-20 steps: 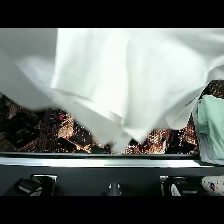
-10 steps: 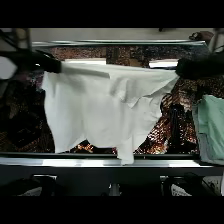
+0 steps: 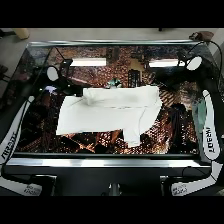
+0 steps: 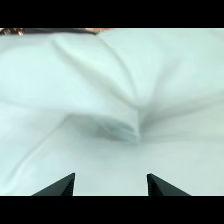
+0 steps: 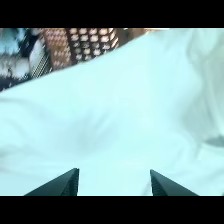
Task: Fold the shirts.
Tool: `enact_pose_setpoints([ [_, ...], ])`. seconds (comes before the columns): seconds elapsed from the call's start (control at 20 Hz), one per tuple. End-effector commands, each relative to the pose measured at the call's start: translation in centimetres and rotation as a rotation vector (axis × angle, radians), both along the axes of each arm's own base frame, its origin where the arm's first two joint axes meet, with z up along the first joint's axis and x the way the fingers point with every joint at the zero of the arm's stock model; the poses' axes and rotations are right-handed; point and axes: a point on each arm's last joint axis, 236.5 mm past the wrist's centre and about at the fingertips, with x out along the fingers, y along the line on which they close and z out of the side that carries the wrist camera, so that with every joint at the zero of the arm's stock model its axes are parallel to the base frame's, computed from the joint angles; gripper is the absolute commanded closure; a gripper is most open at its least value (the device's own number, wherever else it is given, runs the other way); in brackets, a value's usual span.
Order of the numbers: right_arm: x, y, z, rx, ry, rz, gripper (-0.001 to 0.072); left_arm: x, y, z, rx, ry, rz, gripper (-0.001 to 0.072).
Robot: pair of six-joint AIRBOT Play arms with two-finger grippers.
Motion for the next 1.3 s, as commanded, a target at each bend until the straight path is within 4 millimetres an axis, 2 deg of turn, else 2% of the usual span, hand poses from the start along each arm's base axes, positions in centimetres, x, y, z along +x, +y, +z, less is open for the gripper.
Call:
enact_pose_setpoints([
  [0.0,-5.1,-3.6,0.3,0.003,0.150,0.099,0.0248,-4.6,4.9,1.7,-0.037,0.170,0.015,0.0148],
  [0.05,-7.8,-5.1,-0.5,0.010,0.244,0.109,0.0257,-6.2,6.7,2.2,-0.074,0.190,0.051,0.0148],
  [0.1,-10.2,-5.6,-1.6,0.027,0.310,0.120,0.0271,-7.9,8.4,1.9,-0.103,0.211,0.106,0.0148],
  [0.15,-12.2,-5.8,-3.0,0.039,0.340,0.114,0.0290,-10.2,10.0,0.6,-0.123,0.243,0.170,0.0148],
  [0.25,-15.0,-4.9,-5.9,0.050,0.356,0.090,0.0329,-14.5,11.6,-3.1,-0.171,0.293,0.284,0.0148],
  [0.3,-16.2,-4.2,-7.1,0.068,0.363,0.088,0.0329,-16.1,11.9,-4.8,-0.197,0.310,0.327,0.0148],
  [0.4,-18.0,-3.0,-8.4,0.113,0.393,0.104,0.0328,-17.9,12.5,-7.4,-0.223,0.335,0.383,0.0148],
  [0.55,-18.6,-2.8,-8.7,0.120,0.413,0.110,0.0326,-17.7,12.6,-9.0,-0.223,0.332,0.395,0.0148],
  [0.7,-18.2,-3.0,-8.9,0.110,0.400,0.101,0.0318,-17.3,11.2,-10.3,-0.244,0.357,0.378,0.0148],
  [0.8,-18.0,-3.1,-8.9,0.109,0.397,0.090,0.0276,-17.5,10.8,-11.5,-0.245,0.390,0.377,0.0148],
  [0.95,-18.3,-2.7,-9.5,0.104,0.406,0.100,0.0273,-17.3,10.3,-12.5,-0.274,0.415,0.394,0.0149],
  [1.0,-18.4,-2.1,-9.9,0.101,0.412,0.111,0.0238,-17.1,9.9,-12.5,-0.292,0.413,0.400,0.0153],
  [1.05,-18.4,-1.5,-10.6,0.095,0.413,0.121,0.0166,-16.9,9.6,-12.5,-0.302,0.410,0.403,0.0176],
  [1.1,-18.1,-0.9,-11.5,0.087,0.406,0.126,0.0156,-16.8,9.4,-12.5,-0.302,0.408,0.399,0.0242],
  [1.2,-17.4,-0.2,-13.1,0.076,0.408,0.108,0.0161,-16.6,8.9,-12.2,-0.319,0.406,0.396,0.0622],
  [1.25,-16.9,0.3,-13.7,0.088,0.411,0.090,0.0167,-16.4,8.6,-11.9,-0.328,0.395,0.376,0.0684],
])
